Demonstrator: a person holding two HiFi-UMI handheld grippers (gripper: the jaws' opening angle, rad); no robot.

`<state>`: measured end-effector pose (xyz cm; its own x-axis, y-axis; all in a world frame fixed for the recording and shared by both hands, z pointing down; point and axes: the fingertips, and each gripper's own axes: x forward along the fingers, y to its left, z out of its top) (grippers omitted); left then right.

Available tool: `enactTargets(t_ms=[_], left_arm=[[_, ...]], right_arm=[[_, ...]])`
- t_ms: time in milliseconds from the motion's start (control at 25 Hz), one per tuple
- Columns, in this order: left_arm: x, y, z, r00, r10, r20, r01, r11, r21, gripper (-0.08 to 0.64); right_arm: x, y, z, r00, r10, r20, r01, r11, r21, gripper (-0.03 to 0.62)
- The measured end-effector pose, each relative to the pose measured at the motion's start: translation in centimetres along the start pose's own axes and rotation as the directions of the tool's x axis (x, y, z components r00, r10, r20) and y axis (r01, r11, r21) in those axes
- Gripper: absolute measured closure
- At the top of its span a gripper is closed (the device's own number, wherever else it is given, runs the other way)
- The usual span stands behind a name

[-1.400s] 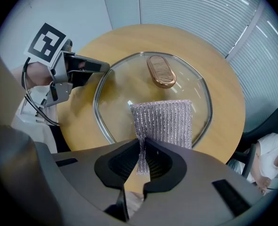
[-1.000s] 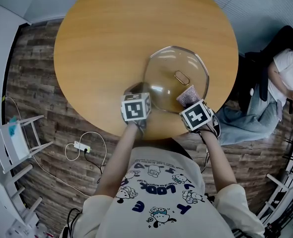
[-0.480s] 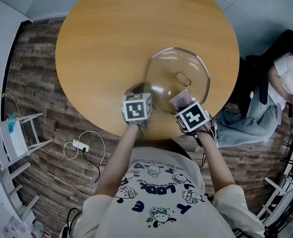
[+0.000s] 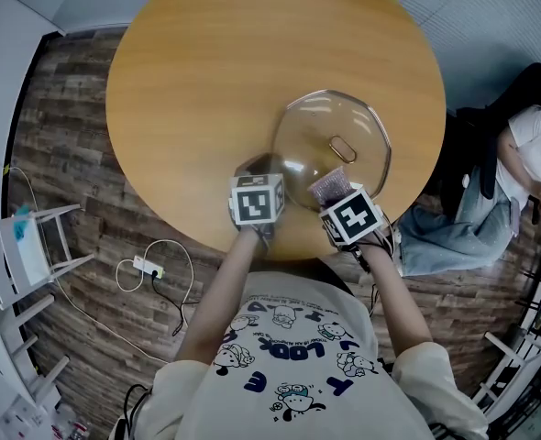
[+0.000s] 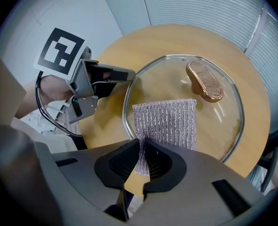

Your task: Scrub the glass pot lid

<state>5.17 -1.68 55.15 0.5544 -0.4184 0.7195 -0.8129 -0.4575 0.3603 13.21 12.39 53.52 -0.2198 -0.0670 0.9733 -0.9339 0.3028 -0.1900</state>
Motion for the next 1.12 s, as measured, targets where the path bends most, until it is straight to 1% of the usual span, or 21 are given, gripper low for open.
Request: enactTargets(t_ms=[760, 960, 1120], left_arm=[[0.0, -0.2, 0.0, 1.0, -0.008, 0.01, 0.008, 1.0, 0.002, 0.526], [0.1, -0.2, -0.4, 1.0, -0.003, 0.0, 0.003, 1.0, 0.004, 0.526], [0.0, -0.3, -0.1, 1.0, -0.006, 0.008, 0.006, 1.0, 0.001, 0.526]], right_arm=[[0.7, 2.1, 3.1, 0.997, 0.062, 0.044, -0.061, 0.998, -0.007, 0.546], [0.9, 2.5, 4.2, 0.995, 0.077, 0.065, -0.078, 0.997, 0.002, 0.546], [1.0, 2.7, 5.4, 0.992, 0.084, 0.091, -0.086, 0.996, 0.017, 0.546]])
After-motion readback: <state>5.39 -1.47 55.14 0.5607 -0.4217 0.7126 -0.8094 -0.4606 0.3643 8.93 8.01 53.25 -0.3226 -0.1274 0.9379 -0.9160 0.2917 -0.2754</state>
